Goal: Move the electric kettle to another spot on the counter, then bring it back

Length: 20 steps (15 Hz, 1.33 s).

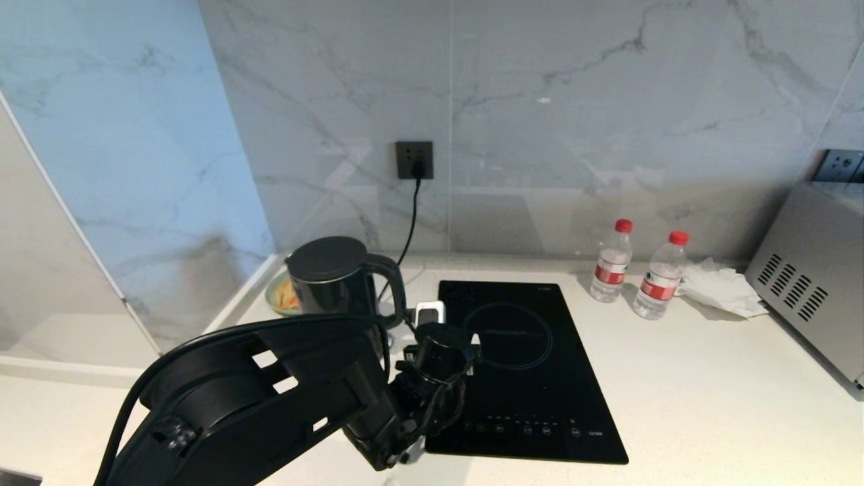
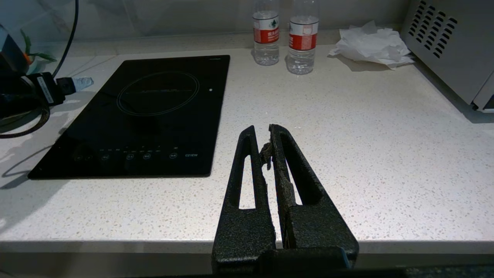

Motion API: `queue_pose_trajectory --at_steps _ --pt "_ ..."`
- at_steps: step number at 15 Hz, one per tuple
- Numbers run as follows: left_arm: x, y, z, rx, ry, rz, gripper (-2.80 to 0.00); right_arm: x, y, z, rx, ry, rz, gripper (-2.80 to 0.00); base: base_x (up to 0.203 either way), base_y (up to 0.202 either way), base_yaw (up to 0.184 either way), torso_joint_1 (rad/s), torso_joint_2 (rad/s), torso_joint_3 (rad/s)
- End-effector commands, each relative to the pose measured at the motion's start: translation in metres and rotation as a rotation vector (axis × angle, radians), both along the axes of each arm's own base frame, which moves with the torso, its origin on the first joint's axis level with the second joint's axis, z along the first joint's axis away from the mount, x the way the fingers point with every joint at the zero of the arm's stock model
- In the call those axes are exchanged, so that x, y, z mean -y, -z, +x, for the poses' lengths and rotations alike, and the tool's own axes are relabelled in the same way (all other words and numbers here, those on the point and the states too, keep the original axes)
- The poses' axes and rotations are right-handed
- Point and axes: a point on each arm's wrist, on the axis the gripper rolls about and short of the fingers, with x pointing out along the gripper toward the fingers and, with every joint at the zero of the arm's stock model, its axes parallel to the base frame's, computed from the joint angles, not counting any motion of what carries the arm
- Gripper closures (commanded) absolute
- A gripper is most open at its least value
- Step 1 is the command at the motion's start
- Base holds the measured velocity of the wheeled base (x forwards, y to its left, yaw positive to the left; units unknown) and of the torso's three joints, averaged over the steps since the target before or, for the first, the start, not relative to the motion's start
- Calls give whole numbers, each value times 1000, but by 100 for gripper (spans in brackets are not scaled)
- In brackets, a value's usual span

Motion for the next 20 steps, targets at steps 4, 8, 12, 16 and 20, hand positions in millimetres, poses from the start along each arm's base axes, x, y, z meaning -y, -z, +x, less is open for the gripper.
queue_pose_trajectory --at_steps 4,8,12,16,20 --pt "2 4 16 22 -36 -24 -280 0 0 0 1 0 0 0 0 0 0 0 0 0" --pt "5 7 25 -71 -93 -41 -280 0 0 0 1 0 0 0 0 0 0 0 0 0" --pt "4 12 36 -45 -168 -33 -280 0 0 0 1 0 0 0 0 0 0 0 0 0" --pt "1 11 46 -39 -197 -32 -280 0 0 0 1 0 0 0 0 0 0 0 0 0" --pt "-11 19 56 -40 -256 -12 -280 0 0 0 1 0 0 0 0 0 0 0 0 0"
